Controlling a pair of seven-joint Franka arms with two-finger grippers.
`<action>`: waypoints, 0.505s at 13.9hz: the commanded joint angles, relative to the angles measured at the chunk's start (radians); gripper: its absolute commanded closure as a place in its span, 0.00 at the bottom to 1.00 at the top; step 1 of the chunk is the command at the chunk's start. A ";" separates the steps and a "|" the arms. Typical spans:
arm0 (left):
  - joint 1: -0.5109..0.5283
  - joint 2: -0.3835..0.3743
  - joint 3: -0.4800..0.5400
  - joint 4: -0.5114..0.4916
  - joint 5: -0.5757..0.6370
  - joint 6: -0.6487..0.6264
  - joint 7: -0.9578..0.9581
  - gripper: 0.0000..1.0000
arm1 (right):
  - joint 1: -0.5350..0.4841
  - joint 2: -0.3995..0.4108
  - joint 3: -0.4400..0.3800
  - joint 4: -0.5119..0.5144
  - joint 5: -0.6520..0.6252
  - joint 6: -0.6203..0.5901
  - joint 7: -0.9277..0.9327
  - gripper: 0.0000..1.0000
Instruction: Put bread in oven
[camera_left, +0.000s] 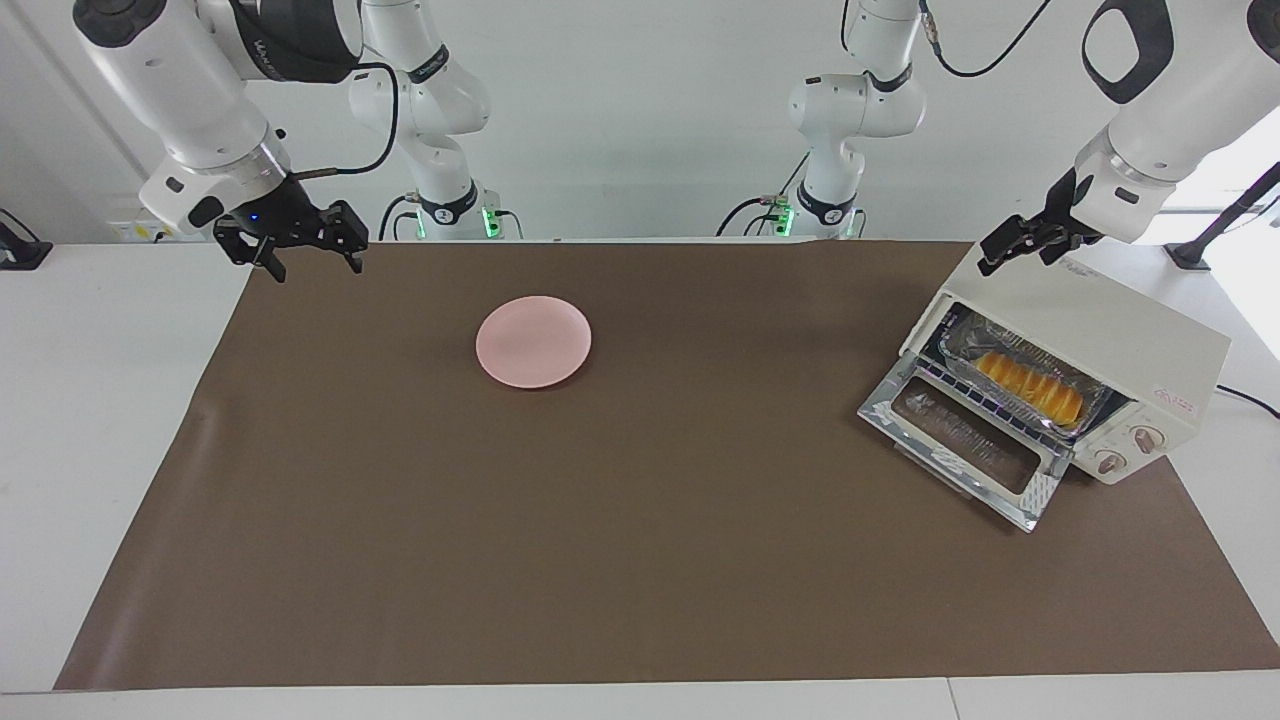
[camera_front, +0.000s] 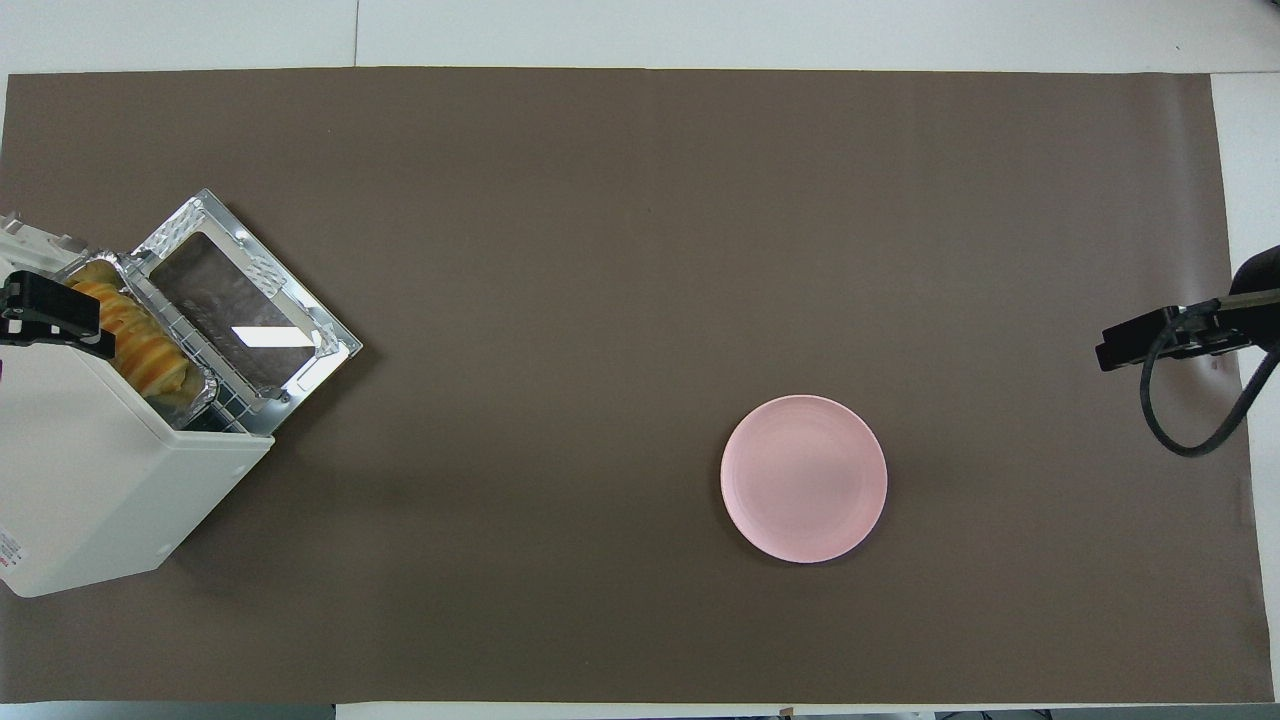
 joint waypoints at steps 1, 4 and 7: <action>0.011 -0.039 -0.010 -0.046 -0.013 0.018 0.015 0.00 | -0.016 -0.014 0.010 -0.009 -0.009 -0.012 -0.021 0.00; 0.020 -0.054 -0.016 -0.040 -0.013 0.011 0.015 0.00 | -0.016 -0.016 0.010 -0.009 -0.009 -0.011 -0.021 0.00; 0.019 -0.051 -0.022 -0.040 -0.006 0.029 0.014 0.00 | -0.016 -0.014 0.010 -0.009 -0.009 -0.011 -0.021 0.00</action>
